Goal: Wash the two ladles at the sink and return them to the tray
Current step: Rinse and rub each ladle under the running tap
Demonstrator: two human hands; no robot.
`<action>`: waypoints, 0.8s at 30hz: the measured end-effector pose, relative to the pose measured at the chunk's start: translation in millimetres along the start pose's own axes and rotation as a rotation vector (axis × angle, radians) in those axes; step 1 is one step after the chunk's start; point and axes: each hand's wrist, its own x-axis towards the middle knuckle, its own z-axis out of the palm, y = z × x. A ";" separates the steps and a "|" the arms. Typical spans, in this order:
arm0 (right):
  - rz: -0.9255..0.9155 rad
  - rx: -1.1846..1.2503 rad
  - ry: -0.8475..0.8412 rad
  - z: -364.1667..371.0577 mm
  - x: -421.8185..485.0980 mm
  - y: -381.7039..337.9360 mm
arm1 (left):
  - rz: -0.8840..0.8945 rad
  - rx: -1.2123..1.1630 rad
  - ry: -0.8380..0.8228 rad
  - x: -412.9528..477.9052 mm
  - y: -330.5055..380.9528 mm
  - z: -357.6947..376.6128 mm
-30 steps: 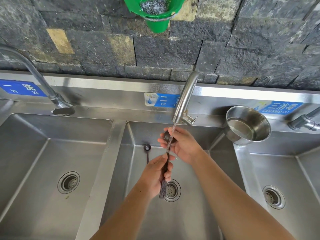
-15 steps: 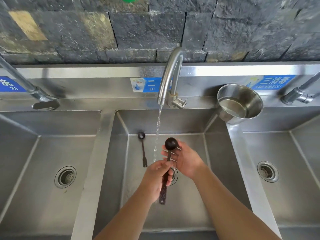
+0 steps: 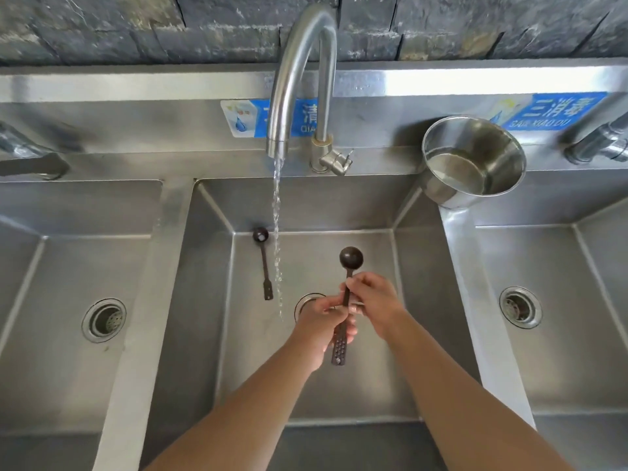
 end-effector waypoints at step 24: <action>-0.090 -0.187 0.457 -49.0 212.6 95.1 | 0.031 0.453 0.250 209.3 -97.8 33.0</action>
